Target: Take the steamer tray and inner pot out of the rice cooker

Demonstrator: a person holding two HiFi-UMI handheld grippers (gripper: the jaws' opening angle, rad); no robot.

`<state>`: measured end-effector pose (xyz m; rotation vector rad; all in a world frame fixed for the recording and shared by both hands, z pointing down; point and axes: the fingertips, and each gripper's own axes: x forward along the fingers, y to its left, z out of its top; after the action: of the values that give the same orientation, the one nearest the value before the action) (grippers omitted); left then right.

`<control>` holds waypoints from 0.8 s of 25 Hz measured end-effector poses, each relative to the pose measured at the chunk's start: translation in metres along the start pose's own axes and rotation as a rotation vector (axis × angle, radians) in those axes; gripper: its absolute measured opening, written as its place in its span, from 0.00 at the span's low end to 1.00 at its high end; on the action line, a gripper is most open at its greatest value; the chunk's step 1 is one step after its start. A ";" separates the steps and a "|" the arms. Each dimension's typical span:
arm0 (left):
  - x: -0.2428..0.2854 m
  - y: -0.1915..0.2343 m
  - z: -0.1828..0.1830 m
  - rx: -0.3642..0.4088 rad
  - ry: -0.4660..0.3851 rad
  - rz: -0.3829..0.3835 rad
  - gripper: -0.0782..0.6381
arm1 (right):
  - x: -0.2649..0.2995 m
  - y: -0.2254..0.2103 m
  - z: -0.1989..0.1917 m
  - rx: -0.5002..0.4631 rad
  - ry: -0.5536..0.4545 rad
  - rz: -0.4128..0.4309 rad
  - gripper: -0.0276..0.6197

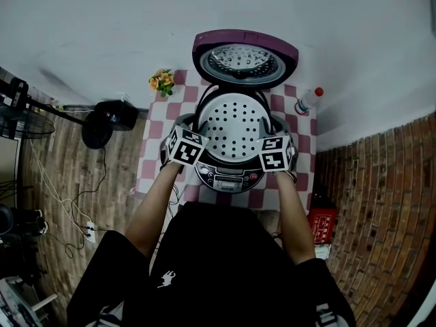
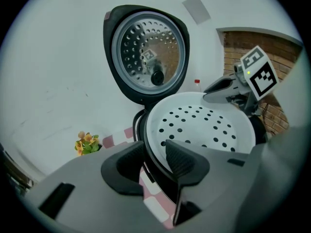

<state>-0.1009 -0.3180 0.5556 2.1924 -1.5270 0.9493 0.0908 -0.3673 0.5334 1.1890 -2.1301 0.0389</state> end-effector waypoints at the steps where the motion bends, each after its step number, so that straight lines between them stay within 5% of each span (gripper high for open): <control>1: 0.000 -0.001 0.000 0.003 0.001 -0.002 0.31 | 0.000 0.000 0.001 -0.016 -0.001 -0.009 0.14; 6: 0.000 -0.005 0.006 0.015 -0.016 0.004 0.29 | -0.005 -0.007 0.007 -0.035 -0.026 -0.035 0.14; 20: -0.003 -0.002 0.006 -0.038 -0.029 -0.037 0.24 | -0.033 -0.012 0.044 0.158 -0.278 0.012 0.09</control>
<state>-0.0978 -0.3189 0.5499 2.2098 -1.4993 0.8739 0.0872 -0.3649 0.4772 1.3378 -2.4130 0.0504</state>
